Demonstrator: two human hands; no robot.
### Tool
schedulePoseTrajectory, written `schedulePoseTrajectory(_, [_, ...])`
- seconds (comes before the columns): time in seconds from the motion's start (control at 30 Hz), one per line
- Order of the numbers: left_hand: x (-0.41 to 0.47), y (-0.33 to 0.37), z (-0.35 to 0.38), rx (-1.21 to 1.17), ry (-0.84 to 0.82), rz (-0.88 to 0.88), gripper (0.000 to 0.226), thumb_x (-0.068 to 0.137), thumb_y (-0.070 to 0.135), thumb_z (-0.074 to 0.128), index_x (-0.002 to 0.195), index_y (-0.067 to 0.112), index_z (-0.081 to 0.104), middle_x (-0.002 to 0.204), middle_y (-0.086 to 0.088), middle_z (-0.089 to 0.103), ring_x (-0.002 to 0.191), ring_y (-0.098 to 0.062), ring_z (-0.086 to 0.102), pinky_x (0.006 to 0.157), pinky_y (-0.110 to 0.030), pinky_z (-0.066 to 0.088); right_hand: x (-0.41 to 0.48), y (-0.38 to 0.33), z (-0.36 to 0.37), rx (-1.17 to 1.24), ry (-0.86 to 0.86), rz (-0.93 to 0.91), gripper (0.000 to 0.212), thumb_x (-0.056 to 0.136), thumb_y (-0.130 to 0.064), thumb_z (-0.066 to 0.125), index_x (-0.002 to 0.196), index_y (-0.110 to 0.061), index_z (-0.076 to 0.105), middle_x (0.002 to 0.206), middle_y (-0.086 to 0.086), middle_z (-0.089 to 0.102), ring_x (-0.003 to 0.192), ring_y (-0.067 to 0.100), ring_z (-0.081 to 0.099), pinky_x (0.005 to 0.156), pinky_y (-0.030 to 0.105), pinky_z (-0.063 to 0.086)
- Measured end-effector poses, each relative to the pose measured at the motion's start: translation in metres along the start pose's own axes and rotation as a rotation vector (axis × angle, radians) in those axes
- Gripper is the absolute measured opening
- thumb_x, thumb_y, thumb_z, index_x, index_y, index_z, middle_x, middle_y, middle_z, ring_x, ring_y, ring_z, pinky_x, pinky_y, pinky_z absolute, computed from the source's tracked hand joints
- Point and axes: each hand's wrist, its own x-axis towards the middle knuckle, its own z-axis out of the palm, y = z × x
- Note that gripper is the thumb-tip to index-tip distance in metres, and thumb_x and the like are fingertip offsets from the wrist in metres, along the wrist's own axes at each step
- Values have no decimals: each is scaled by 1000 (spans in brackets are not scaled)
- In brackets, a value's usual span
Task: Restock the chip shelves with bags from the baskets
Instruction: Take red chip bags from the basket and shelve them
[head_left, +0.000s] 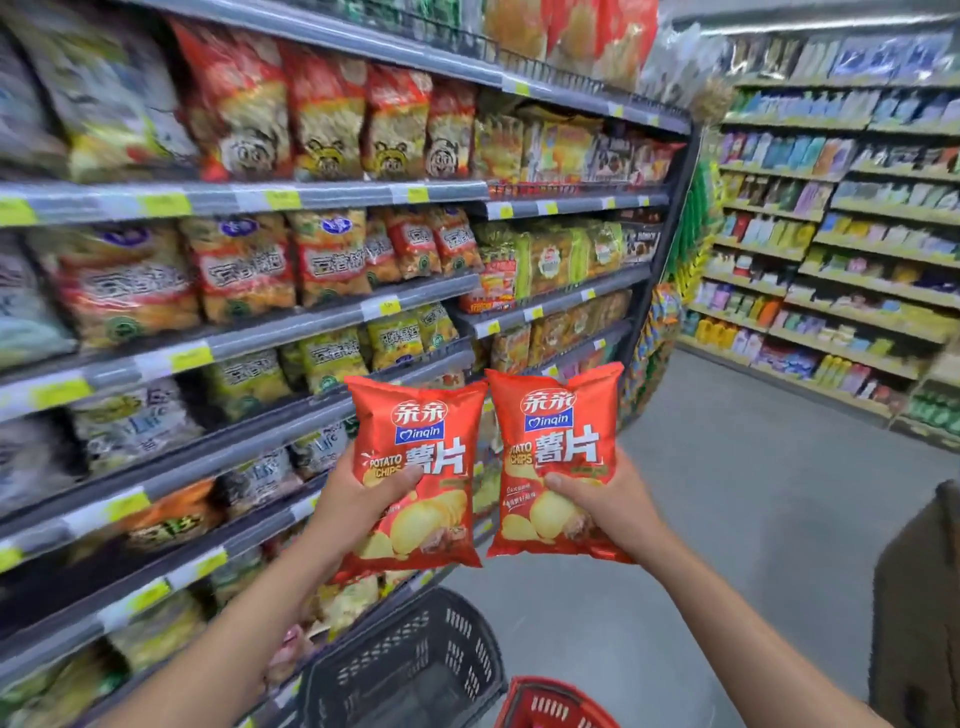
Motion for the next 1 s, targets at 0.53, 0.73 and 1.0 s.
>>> schedulePoseTrajectory(0.53, [-206, 59, -255, 61, 564, 63, 44, 80, 35, 86, 115, 37, 60, 97, 14, 78, 83, -3, 77, 70, -24, 60, -75, -120, 248, 41, -471, -217, 66, 57, -47, 97, 111, -31, 63, 102, -4, 78, 89, 22, 77, 81, 53, 62])
schedulePoseTrajectory(0.73, [-322, 67, -361, 81, 726, 41, 67, 71, 47, 89, 128, 32, 60, 110, 6, 79, 96, -14, 78, 91, -46, 62, -162, -165, 352, 63, -631, -262, 63, 69, -39, 93, 121, -26, 59, 103, -5, 77, 75, 17, 77, 66, 39, 64])
schedulePoseTrajectory(1.0, [-481, 79, -480, 187, 926, 19, 66, 69, 52, 91, 124, 31, 63, 107, 6, 80, 95, -15, 78, 91, -47, 61, -283, -221, 480, 163, -794, -272, 38, 80, -10, 86, 107, -17, 60, 87, 5, 77, 49, 17, 69, 43, 30, 54])
